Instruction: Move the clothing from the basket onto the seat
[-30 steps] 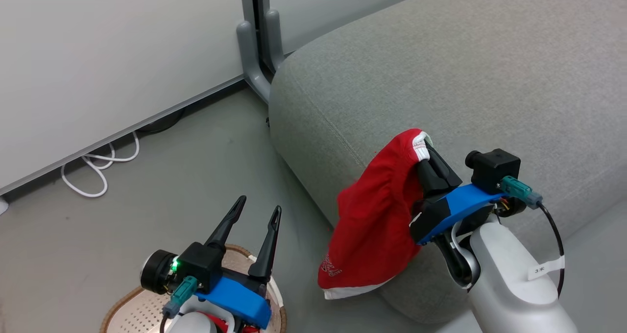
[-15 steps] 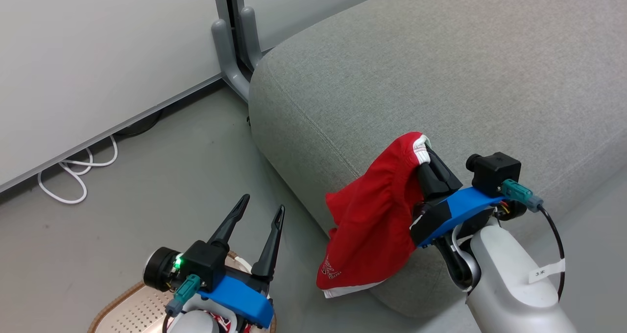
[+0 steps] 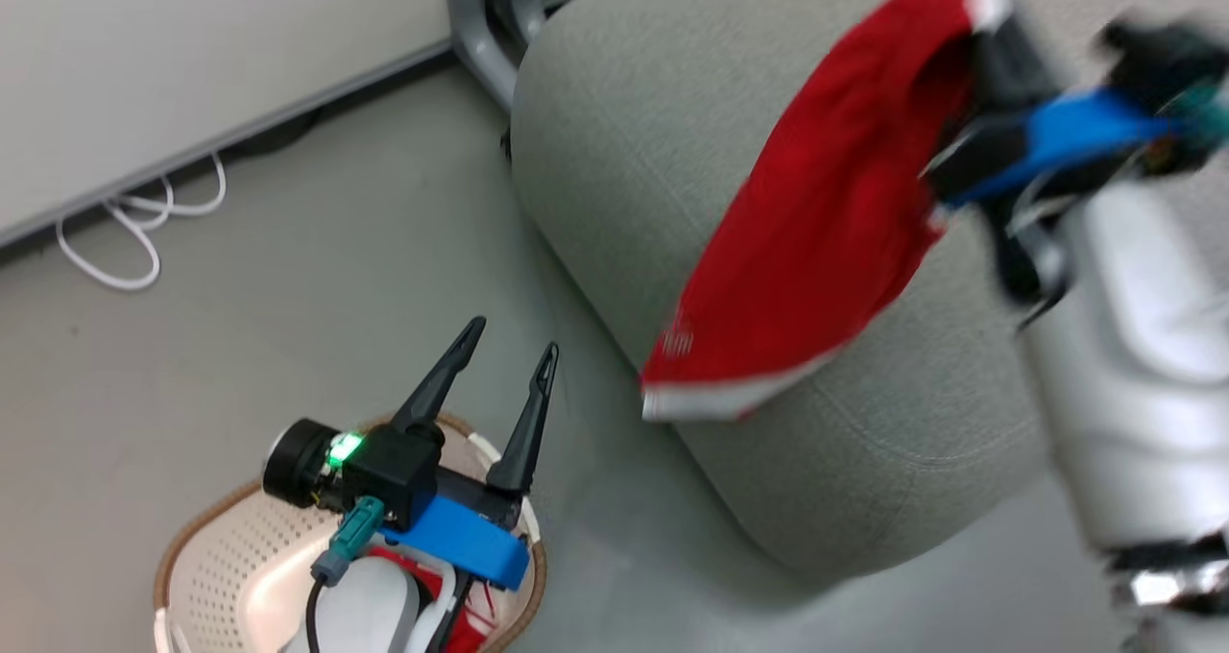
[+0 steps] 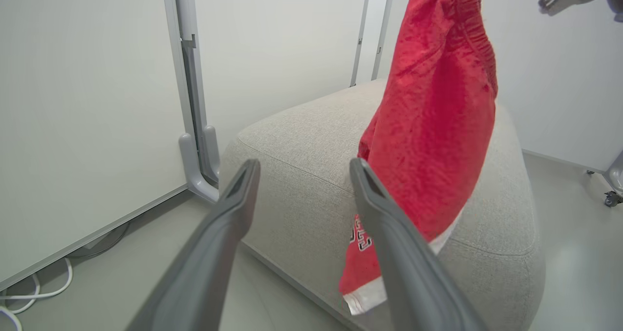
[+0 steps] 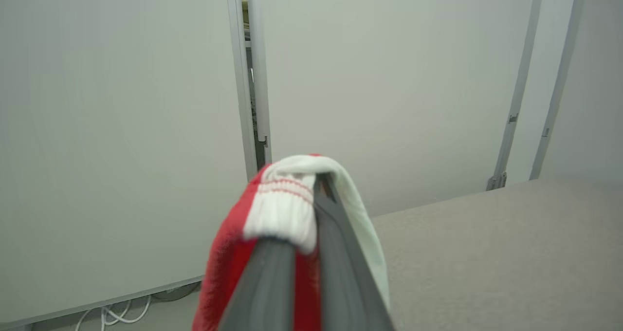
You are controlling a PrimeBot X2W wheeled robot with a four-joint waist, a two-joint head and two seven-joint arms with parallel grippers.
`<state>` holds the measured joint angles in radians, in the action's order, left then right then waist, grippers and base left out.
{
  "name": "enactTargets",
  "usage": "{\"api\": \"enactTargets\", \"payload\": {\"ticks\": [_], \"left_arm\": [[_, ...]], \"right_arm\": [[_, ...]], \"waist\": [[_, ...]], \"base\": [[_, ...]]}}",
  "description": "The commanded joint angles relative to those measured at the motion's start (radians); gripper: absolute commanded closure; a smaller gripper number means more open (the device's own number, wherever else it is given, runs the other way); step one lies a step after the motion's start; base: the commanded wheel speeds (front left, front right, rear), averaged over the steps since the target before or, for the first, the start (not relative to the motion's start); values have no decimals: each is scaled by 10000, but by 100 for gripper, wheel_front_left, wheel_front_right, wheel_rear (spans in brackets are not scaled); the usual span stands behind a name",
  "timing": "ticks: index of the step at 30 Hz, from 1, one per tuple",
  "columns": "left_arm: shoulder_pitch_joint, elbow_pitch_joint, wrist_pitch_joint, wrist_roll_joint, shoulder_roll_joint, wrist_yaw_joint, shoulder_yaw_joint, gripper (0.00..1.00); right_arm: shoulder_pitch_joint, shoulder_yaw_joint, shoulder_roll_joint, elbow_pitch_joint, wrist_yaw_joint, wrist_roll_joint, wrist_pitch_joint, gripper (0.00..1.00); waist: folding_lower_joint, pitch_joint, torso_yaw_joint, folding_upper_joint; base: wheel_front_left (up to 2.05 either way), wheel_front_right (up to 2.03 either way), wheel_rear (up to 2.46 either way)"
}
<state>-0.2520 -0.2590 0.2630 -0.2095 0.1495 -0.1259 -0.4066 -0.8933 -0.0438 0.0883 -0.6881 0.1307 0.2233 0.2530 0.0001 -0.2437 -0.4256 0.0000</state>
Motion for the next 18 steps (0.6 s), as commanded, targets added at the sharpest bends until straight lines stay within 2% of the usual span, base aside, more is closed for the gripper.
{"api": "enactTargets", "payload": {"ticks": [1, 8, 14, 18], "left_arm": [[-228, 53, 27, 38, 56, -76, -46, 0], [-1022, 334, 27, 137, 383, -76, -343, 0], [-1744, 674, 27, 269, 708, -76, -668, 0], [-2167, 902, 27, 268, 920, -76, -797, 0]], "right_arm": [[-256, 145, 158, 13, 1, -31, -6, 100], [-2298, 1954, 1363, 602, 1, -418, -336, 100], [-3227, 3160, 2424, 1049, 1, -899, -644, 100], [-3540, 4077, 2911, 1185, 1, -1067, -516, 100]], "waist": [[-1, -514, 329, 0], [-1, -1926, 985, 0], [-1, -3115, 1502, 0], [-1, -3709, 1716, 0]], "base": [[0, 0, 0], [0, 0, 0], [0, 0, 0], [0, 0, 0]]}}
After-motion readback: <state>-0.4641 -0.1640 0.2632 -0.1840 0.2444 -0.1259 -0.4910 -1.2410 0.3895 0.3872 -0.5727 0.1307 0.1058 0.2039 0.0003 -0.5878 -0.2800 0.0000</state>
